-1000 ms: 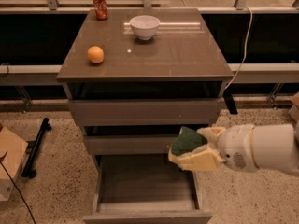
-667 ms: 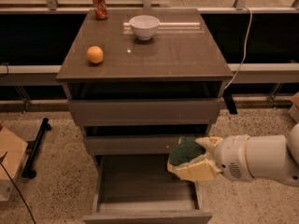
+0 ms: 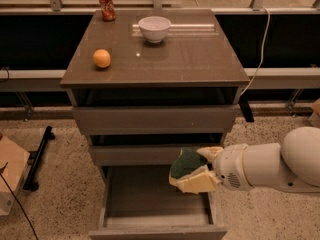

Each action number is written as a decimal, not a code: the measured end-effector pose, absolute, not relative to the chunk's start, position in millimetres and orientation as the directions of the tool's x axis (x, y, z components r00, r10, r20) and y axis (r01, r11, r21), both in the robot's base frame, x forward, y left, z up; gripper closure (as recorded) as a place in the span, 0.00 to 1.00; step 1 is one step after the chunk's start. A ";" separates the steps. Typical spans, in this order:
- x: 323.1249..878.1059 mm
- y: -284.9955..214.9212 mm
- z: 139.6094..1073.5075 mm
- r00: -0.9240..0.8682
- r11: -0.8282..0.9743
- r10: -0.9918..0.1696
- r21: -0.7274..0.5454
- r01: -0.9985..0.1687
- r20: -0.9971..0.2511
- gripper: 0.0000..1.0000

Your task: Place sponge into bottom drawer

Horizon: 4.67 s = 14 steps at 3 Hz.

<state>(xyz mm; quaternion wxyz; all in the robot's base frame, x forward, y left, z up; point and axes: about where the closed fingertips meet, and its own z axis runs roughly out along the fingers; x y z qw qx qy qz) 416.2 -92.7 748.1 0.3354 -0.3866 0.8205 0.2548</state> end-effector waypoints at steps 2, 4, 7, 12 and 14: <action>441.8 -70.6 656.5 -0.485 0.506 -0.435 0.240 -0.829 -0.759 1.00; 475.5 -89.5 530.1 -0.601 0.508 -0.329 0.400 -0.763 -0.728 1.00; 492.9 -104.6 452.0 -0.657 0.553 -0.281 0.442 -0.707 -0.699 1.00; 572.5 -153.7 220.2 -0.786 0.771 -0.134 0.435 -0.465 -0.604 0.73; 570.3 -147.4 159.4 -0.857 0.809 0.000 0.504 -0.303 -0.515 0.19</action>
Offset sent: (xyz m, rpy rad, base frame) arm 0.0462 0.0284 -0.1694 0.1630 0.1195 0.0816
